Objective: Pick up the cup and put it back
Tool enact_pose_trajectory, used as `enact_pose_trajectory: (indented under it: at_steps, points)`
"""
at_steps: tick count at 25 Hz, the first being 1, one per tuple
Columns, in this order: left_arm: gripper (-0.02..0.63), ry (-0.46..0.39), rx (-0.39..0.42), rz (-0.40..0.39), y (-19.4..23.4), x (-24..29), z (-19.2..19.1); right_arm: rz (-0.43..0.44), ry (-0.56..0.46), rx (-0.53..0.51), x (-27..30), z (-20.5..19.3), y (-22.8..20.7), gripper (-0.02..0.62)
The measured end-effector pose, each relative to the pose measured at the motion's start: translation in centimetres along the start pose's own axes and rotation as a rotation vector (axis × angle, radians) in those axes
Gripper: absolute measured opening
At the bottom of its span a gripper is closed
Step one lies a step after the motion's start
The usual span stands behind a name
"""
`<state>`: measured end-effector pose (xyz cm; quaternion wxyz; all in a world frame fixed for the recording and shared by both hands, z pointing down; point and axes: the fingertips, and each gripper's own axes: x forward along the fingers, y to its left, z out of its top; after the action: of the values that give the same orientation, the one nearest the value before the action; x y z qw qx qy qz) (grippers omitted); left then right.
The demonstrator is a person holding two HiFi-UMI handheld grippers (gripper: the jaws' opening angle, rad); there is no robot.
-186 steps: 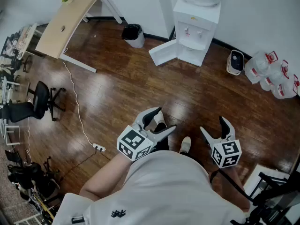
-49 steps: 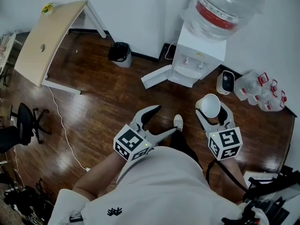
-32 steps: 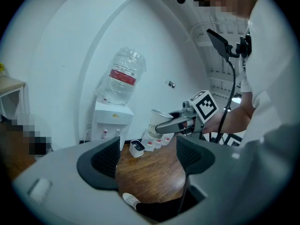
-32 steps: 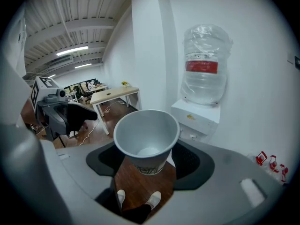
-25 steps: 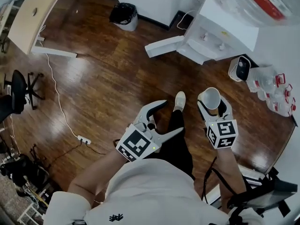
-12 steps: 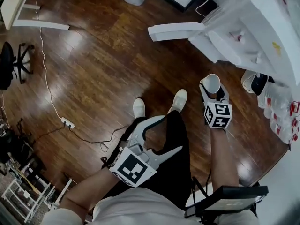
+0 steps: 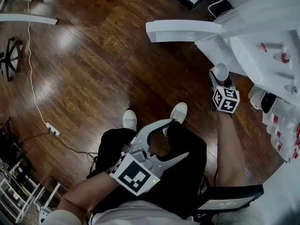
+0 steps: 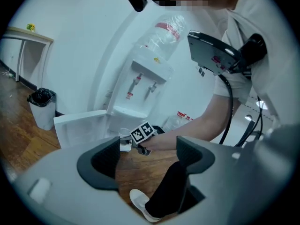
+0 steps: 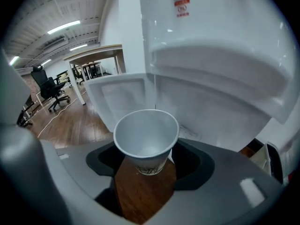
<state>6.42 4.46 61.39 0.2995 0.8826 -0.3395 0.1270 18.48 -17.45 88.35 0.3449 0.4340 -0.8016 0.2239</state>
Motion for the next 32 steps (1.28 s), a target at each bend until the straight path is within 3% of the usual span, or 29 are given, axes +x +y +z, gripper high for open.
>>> enact_pose_trajectory:
  at_steps: [5, 12, 26, 32]
  points:
    - [0.351, -0.005, -0.001, 0.013, 4.1, 2.5, -3.5, -0.035, -0.017, 0.020, 7.0, -0.8, -3.5, 0.313]
    - [0.351, -0.037, -0.021, 0.032, 8.6, 5.7, -5.5, -0.116, -0.079, 0.068, 14.1, -0.1, -10.3, 0.313]
    - [0.351, -0.035, 0.001, 0.003, 11.6, 9.2, -7.9, -0.207, -0.195, 0.183, 22.3, 1.1, -17.3, 0.315]
    - [0.351, -0.040, -0.001, 0.003, 12.1, 9.5, -8.1, -0.233, -0.173, 0.193, 24.1, 0.7, -18.2, 0.319]
